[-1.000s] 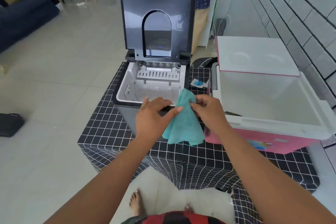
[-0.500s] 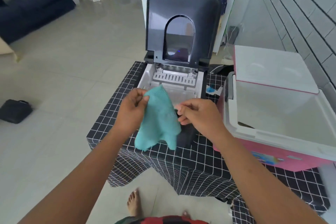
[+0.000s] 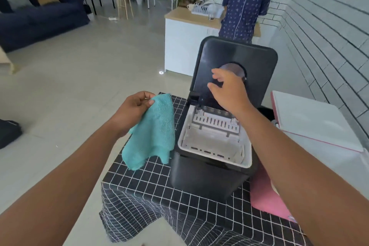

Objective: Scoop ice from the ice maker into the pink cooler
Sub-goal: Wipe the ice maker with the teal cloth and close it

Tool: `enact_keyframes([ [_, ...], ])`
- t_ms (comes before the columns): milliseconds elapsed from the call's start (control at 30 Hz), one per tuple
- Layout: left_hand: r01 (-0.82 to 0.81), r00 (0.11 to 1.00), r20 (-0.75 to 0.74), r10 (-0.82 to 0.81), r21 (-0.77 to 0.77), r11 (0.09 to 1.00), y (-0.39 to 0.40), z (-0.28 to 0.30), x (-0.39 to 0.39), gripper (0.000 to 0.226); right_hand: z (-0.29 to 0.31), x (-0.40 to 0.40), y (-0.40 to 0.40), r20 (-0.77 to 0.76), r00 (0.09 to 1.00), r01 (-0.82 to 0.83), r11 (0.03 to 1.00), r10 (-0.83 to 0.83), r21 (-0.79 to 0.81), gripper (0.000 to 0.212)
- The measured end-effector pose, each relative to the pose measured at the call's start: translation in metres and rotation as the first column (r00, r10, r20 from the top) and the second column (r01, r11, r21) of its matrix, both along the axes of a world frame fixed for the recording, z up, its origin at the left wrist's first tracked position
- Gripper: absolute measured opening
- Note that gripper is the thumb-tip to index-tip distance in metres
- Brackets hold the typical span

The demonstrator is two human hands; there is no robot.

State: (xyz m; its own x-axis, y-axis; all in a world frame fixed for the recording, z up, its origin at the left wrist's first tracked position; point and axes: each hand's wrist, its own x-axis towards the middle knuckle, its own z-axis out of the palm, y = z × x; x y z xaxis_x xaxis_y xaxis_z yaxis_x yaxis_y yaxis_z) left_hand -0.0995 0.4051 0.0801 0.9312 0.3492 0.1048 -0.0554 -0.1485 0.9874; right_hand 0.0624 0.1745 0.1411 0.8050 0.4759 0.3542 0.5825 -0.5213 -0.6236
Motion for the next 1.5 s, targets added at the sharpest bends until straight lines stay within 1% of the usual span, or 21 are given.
enact_keyframes([
  [67,0.066,0.998,-0.001,-0.066,-0.039,0.997,0.013,0.006,0.014,0.021,0.013,0.022,0.011,0.118,0.992,0.051,0.994,-0.04,-0.093,0.051],
  [133,0.133,0.991,0.016,-0.132,-0.072,0.989,0.023,0.013,0.029,0.018,0.026,0.043,0.019,0.246,0.966,0.125,0.974,-0.076,-0.191,0.056],
  [233,0.192,0.981,0.055,-0.187,-0.115,0.975,0.033,0.024,0.051,0.012,0.039,0.067,0.025,0.408,0.9,0.309,0.887,-0.156,-0.344,0.064],
  [300,0.219,0.975,0.067,-0.212,-0.138,0.966,0.038,0.032,0.064,0.012,0.043,0.075,0.026,0.41,0.885,0.392,0.829,-0.22,-0.4,0.065],
  [367,0.25,0.968,0.072,-0.241,-0.162,0.954,0.042,0.039,0.075,0.011,0.045,0.078,0.025,0.403,0.88,0.428,0.791,-0.252,-0.438,0.063],
  [467,0.301,0.953,0.096,-0.287,-0.195,0.933,0.049,0.047,0.088,0.012,0.052,0.071,0.022,0.484,0.838,0.473,0.779,-0.252,-0.413,0.052],
  [533,0.331,0.943,0.119,-0.311,-0.218,0.918,0.056,0.054,0.094,0.013,0.057,0.059,0.019,0.519,0.815,0.485,0.794,-0.258,-0.367,0.043],
  [600,0.359,0.931,0.168,-0.323,-0.281,0.89,0.064,0.063,0.099,0.015,0.058,0.042,0.013,0.577,0.78,0.483,0.82,-0.243,-0.308,0.036],
  [700,0.425,0.902,0.249,-0.352,-0.373,0.825,0.071,0.075,0.105,0.017,0.055,0.005,-0.003,0.668,0.717,0.432,0.879,-0.199,-0.201,0.033],
  [767,0.496,0.867,0.272,-0.418,-0.385,0.778,0.07,0.08,0.108,0.022,0.051,-0.02,-0.016,0.696,0.698,0.409,0.891,-0.166,-0.198,0.034],
  [800,0.534,0.845,0.278,-0.457,-0.379,0.756,0.067,0.081,0.109,0.023,0.049,-0.031,-0.022,0.693,0.705,0.403,0.889,-0.15,-0.218,0.034],
  [867,0.609,0.793,0.287,-0.537,-0.359,0.707,0.06,0.083,0.108,0.022,0.044,-0.053,-0.034,0.65,0.752,0.381,0.876,-0.107,-0.297,0.033],
  [933,0.68,0.734,0.294,-0.613,-0.337,0.652,0.052,0.084,0.106,0.028,0.037,-0.071,-0.047,0.542,0.838,0.309,0.869,-0.057,-0.387,0.034],
  [1000,0.722,0.69,0.289,-0.663,-0.329,0.609,0.044,0.084,0.103,0.043,0.027,-0.086,-0.06,0.396,0.917,0.227,0.884,-0.052,-0.409,0.035],
  [1033,0.734,0.677,0.281,-0.68,-0.336,0.591,0.04,0.084,0.101,0.048,0.021,-0.092,-0.066,0.337,0.94,0.201,0.891,-0.059,-0.406,0.036],
  [1067,0.746,0.66,0.272,-0.7,-0.344,0.57,0.036,0.083,0.101,0.052,0.013,-0.099,-0.071,0.309,0.95,0.186,0.891,-0.055,-0.413,0.038],
  [1133,0.769,0.624,0.241,-0.743,-0.354,0.531,0.026,0.083,0.099,0.053,-0.007,-0.108,-0.078,0.317,0.948,0.161,0.875,-0.009,-0.458,0.044],
  [1233,0.78,0.583,0.154,-0.798,-0.382,0.496,0.006,0.079,0.099,0.04,-0.045,-0.119,-0.081,0.292,0.956,0.149,0.857,0.002,-0.493,0.052],
  [1300,0.77,0.575,0.094,-0.813,-0.399,0.498,-0.007,0.071,0.098,0.025,-0.073,-0.126,-0.084,0.316,0.949,0.168,0.866,-0.012,-0.471,0.051],
  [1400,0.739,0.581,-0.005,-0.814,-0.416,0.53,-0.022,0.056,0.099,0.026,-0.104,-0.134,-0.084,0.319,0.947,0.194,0.87,-0.045,-0.453,0.047],
  [1500,0.716,0.589,-0.11,-0.8,-0.387,0.581,-0.032,0.043,0.098,0.02,-0.115,-0.137,-0.083,0.313,0.946,0.222,0.878,-0.087,-0.424,0.047],
])
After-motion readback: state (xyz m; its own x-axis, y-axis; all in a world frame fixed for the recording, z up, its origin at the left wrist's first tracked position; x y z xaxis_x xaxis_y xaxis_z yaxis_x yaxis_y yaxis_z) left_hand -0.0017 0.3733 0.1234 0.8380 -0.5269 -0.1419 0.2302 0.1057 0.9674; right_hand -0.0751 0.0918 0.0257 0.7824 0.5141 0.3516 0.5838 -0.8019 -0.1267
